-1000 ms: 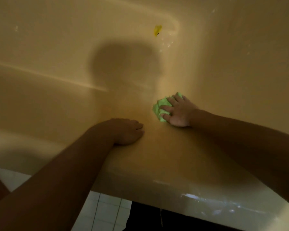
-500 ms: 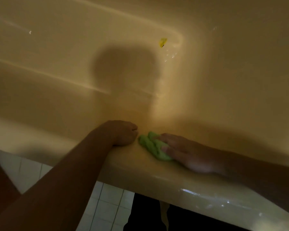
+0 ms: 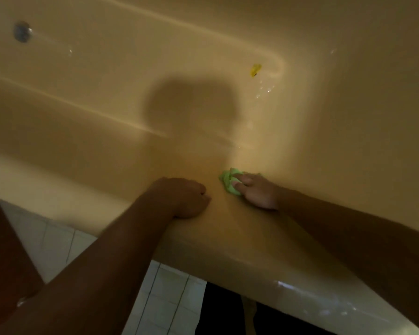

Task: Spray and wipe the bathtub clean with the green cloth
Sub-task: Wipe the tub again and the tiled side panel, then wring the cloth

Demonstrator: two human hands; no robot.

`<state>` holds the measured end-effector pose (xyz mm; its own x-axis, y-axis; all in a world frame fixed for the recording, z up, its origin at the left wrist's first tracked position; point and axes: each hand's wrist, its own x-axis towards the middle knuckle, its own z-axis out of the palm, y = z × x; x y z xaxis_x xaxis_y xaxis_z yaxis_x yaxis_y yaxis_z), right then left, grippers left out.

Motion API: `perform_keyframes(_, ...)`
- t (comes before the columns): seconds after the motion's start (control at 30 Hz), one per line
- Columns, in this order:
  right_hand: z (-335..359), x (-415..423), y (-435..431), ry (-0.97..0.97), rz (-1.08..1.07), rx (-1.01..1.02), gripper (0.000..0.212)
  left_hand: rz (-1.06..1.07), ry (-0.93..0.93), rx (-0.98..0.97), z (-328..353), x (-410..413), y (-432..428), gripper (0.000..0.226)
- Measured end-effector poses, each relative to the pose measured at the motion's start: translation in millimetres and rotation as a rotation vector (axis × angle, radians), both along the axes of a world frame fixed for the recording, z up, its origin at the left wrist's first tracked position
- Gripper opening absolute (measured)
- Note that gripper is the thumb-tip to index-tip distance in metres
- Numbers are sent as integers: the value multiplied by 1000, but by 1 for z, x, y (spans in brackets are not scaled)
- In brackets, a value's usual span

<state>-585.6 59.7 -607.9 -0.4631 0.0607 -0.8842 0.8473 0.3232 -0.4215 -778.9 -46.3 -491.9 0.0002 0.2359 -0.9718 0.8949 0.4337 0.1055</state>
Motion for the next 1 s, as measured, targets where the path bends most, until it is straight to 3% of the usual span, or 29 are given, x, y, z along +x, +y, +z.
perform_keyframes(0.2,140,8,-23,303,-222,-252,48,19,114,146,66,-10,-19,53)
perform_keyframes(0.37,202,1,-44,560,-130,-216,48,61,372,911,82,-17,-80,41)
perform_keyframes(0.4,201,-2,-45,578,-126,-223,46,52,404,978,81,-19,-90,37)
perform_keyframes(0.57,134,-12,-38,446,-267,-309,38,93,456,1086,73,-21,-101,33)
perform_keyframes(0.7,45,-11,-23,289,-235,-223,40,115,444,1100,68,-23,-104,35)
perform_keyframes(0.83,-35,-13,-5,65,-43,38,68,90,419,1082,67,-28,-105,37)
perform_keyframes(0.9,-57,-25,-8,-92,6,160,66,81,406,1089,68,-31,-106,38)
perform_keyframes(1.0,-41,-46,-18,-16,-83,79,60,68,382,1074,68,-37,-105,39)
